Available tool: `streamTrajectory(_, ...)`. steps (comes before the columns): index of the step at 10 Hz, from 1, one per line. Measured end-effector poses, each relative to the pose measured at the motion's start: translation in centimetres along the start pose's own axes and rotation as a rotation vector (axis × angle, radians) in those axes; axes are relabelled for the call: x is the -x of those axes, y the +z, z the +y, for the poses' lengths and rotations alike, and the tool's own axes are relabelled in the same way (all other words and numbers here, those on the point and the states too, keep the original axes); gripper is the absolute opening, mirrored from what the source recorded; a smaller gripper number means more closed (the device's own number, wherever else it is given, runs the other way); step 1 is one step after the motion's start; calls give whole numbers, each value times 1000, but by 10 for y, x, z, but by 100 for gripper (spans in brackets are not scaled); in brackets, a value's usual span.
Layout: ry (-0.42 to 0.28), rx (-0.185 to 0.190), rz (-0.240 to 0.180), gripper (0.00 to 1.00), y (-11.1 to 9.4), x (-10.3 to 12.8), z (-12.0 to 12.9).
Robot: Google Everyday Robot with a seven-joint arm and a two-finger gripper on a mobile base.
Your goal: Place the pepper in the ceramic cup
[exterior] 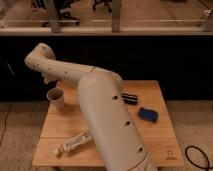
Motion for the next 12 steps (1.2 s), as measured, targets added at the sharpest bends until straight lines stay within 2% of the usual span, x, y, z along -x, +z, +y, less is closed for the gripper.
streamTrajectory(2,38,-7,-65,80,-4,-8,8)
streamTrajectory(5,107,1,-174,80,2,-22,24)
streamTrajectory(7,144,6,-228,80,5,-26,31)
streamTrajectory(10,179,15,-254,80,5,-30,47)
streamTrajectory(12,193,9,-254,80,0,-31,54)
